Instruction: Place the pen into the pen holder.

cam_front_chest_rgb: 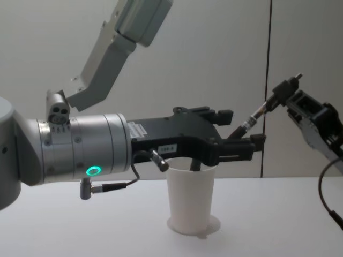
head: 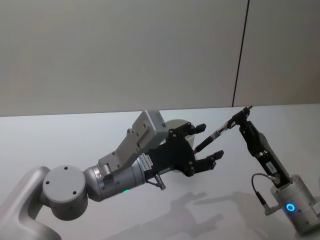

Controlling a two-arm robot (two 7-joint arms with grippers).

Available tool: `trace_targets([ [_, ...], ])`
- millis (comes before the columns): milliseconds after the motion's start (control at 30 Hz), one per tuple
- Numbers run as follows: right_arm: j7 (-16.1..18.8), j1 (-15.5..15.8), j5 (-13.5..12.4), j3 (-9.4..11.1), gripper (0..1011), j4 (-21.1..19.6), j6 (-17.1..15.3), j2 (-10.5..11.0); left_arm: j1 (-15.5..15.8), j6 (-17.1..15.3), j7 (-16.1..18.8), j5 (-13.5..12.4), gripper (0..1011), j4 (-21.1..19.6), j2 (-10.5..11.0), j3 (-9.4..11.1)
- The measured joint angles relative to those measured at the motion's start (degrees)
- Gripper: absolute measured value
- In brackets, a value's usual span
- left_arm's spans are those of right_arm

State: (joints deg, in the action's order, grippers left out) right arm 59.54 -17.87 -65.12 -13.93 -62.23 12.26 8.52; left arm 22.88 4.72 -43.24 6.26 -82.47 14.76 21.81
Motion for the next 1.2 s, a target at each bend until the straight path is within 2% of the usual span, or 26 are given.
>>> trace_targets([
  [100,-0.72,0.12,1.79,0.01,132,-0.86,0.98,0.25,0.00,0.02,0.01,0.02,864,0.00,0.00,0.00],
  [167,-1.28,0.20,3.08,0.05,132,-1.53,1.57,0.45,0.00,0.03,0.01,0.03,889,0.00,0.00,0.00],
  [200,-1.39,0.22,3.40,0.06,132,-1.74,1.70,0.52,0.00,0.04,0.01,0.04,945,0.00,0.00,0.00],
  [300,-2.15,0.25,5.42,0.23,132,-2.72,2.46,0.88,0.00,0.05,0.01,0.05,1004,0.00,0.00,0.00],
  [467,-3.49,0.19,8.75,0.68,132,-4.47,3.49,1.62,0.00,0.05,0.01,0.08,1004,0.00,0.00,0.00],
  [767,-5.02,-0.64,12.98,1.75,132,-6.37,4.55,2.82,0.00,0.04,0.01,0.08,1004,0.00,0.00,0.00],
  [1200,-5.34,-3.04,16.13,3.03,132,-5.89,4.58,3.89,0.00,0.04,0.01,0.07,1004,0.00,0.00,0.00],
])
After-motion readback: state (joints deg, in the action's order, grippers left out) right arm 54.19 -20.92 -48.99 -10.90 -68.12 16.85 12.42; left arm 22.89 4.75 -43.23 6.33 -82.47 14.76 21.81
